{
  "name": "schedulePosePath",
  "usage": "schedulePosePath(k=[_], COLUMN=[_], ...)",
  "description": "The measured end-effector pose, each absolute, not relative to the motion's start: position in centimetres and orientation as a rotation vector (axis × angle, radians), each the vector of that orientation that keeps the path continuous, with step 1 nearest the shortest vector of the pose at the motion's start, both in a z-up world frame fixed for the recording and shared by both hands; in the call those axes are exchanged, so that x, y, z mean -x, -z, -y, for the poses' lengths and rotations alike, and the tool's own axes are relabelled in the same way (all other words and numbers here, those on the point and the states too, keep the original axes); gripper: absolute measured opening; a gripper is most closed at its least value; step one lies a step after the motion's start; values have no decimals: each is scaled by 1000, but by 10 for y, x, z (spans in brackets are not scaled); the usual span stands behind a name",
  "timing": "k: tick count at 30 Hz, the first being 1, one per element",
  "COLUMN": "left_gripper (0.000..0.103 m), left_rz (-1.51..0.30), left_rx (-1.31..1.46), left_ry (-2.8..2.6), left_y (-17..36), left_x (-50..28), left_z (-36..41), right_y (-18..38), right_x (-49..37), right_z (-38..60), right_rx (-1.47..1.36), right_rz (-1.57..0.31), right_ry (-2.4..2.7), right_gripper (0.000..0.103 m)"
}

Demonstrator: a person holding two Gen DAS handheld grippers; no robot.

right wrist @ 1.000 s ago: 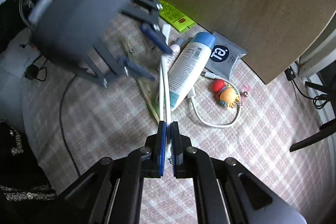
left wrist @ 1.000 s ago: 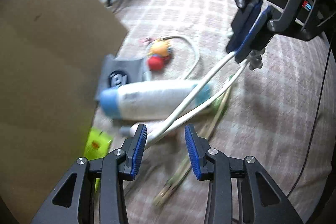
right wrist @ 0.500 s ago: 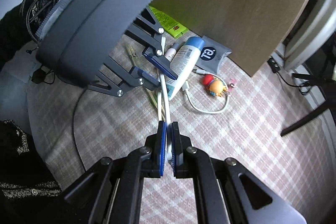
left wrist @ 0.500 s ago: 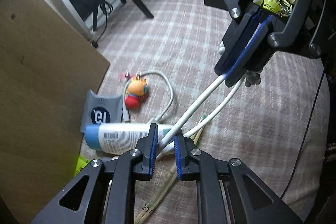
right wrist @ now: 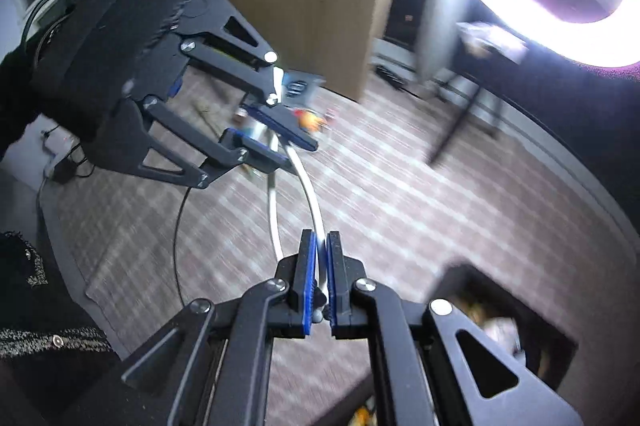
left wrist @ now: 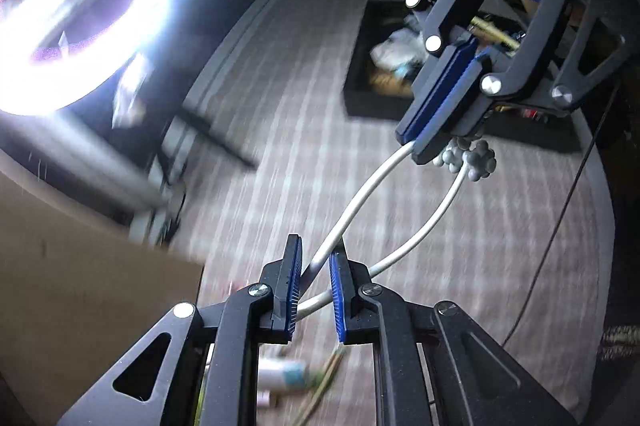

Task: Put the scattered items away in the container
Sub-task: 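Carry the white cable to the black bin and open the right gripper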

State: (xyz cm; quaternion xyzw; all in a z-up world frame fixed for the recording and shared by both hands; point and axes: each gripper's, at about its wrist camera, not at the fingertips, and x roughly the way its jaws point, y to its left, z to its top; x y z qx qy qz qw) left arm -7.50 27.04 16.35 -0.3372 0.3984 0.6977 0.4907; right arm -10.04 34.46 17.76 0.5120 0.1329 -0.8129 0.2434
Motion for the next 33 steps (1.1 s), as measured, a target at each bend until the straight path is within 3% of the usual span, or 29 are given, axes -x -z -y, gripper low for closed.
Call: schedulePosePath(k=[11,19,21,23,25,28,33], left_gripper=[11,12,18,40,45,45,45], left_rz=[-976,-981,-970,-946,-913,-881,-875], left_rx=[634,598,625,683,718,731,733], left_ry=[-1504,-1419,-1430,-1460,-1485,-1499,-1533], left_y=[-174,-165,-163,-160,-160,-162,-170], left_x=[13,-19,-22,-17,-12,-7,0], left_z=[-428,-498,-515,-529,-534,-527,-499], right_y=[-190,-187,-185,-182,-181,-192,-205], right_x=[9,-39,-46,-52,-57,-66,-62], right_z=[-494,-558,-569,-582,-596,-607,-609], right_rx=[-1541,-1626,-1665,-1697,-1719,-1663,-1594], right_rz=[-147,-23,-24,-28,41,109,152], right_ry=[2507,2615,2648,2714,2750,2832,2871], right_gripper=[7,8,7,8,22,42,43])
